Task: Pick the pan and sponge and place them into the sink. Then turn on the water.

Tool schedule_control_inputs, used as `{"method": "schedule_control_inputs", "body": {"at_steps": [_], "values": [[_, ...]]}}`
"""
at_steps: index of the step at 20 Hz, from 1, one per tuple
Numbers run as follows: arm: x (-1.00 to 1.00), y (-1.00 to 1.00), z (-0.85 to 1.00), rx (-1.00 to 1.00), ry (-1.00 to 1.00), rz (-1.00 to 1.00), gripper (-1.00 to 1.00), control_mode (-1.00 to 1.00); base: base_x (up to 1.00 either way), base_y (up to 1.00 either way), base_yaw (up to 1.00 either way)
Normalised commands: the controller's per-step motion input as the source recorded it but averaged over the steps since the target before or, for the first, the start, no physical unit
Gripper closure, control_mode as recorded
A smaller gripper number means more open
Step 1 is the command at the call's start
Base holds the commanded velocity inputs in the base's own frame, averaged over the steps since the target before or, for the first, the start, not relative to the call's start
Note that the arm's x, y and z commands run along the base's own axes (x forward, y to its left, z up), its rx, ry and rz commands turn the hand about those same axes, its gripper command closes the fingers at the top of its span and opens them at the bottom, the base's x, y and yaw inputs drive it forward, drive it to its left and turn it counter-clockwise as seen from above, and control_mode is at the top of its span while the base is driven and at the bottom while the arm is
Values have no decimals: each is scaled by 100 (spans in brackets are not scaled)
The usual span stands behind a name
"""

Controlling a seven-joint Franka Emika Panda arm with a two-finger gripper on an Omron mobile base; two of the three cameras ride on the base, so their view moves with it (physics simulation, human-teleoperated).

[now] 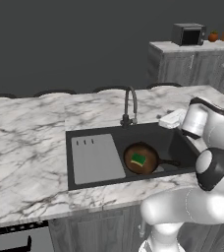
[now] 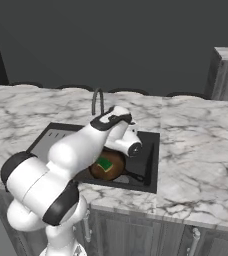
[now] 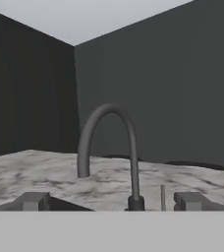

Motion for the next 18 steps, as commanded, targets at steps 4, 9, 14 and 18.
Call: {"method": "schedule_control_inputs", "body": {"at_steps": [4, 9, 14, 18], "values": [[23, 14, 1, -3, -8, 2, -100, -100, 0, 0, 0], [32, 13, -11, -2, 0, -2, -100, -100, 0, 0, 0], [30, 8, -19, 1, 2, 0, -100, -100, 0, 0, 0], [33, 0, -22, 2, 8, 0, -100, -100, 0, 0, 0]]}}
